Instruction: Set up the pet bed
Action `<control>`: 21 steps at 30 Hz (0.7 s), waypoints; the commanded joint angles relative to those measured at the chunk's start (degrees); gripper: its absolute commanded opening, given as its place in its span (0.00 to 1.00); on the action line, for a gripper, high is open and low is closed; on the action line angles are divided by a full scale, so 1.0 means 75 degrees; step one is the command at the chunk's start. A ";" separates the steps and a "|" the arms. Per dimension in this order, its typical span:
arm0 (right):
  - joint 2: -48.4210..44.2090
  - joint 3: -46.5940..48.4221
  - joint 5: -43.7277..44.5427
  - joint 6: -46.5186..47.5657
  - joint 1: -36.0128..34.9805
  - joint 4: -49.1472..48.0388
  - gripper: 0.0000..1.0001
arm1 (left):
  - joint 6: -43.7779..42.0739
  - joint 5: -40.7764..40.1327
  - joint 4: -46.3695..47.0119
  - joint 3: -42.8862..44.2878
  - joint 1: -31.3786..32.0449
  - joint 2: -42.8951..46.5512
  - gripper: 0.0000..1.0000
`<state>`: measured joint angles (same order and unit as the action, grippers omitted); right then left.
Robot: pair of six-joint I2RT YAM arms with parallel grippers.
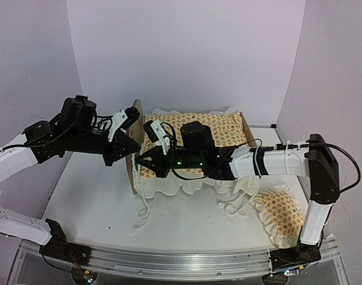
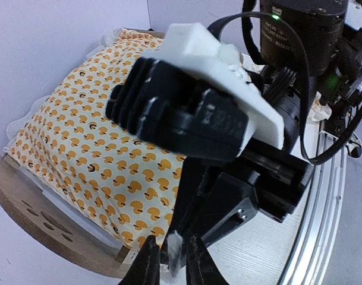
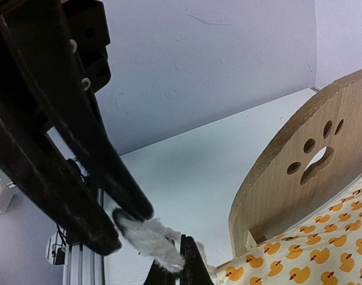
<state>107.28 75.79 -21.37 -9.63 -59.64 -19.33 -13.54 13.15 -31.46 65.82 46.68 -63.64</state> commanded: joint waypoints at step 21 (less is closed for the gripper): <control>-0.0782 -0.0802 -0.0487 -0.1551 0.0370 -0.1791 0.00 | 0.4101 -0.0113 0.4265 -0.3884 -0.0036 0.1388 0.44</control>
<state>104.68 68.84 -23.49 -20.69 -56.75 -29.12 15.42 11.97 -8.27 36.27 46.57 -51.62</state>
